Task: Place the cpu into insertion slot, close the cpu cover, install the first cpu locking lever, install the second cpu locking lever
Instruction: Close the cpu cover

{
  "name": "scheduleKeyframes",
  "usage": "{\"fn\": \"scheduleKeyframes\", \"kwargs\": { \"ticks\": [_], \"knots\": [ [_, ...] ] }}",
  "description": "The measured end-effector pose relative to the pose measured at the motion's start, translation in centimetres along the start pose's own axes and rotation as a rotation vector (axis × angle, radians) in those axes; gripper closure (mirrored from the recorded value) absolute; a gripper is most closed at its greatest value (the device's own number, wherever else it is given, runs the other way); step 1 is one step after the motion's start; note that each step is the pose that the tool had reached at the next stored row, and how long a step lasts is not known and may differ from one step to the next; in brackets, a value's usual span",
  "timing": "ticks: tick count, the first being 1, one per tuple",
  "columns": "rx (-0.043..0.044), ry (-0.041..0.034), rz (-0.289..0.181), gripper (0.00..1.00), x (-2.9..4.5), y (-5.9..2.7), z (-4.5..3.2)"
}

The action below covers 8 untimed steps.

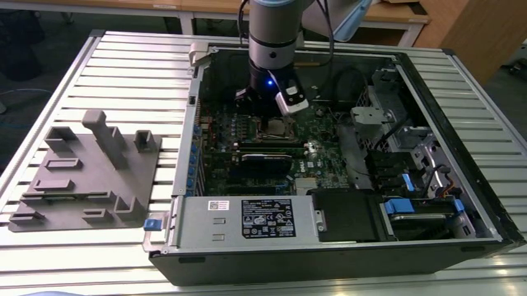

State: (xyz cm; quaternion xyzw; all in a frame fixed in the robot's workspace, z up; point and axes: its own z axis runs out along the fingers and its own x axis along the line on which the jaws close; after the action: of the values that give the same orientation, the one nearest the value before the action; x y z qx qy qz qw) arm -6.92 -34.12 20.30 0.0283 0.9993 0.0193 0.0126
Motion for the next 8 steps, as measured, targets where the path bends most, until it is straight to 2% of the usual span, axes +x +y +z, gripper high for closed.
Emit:
{"fn": "scheduleKeyframes", "kwargs": {
  "ticks": [8],
  "knots": [
    [-0.0002, -0.0009, 0.000, 0.89, 0.28, -0.02, 0.13]
  ]
}}
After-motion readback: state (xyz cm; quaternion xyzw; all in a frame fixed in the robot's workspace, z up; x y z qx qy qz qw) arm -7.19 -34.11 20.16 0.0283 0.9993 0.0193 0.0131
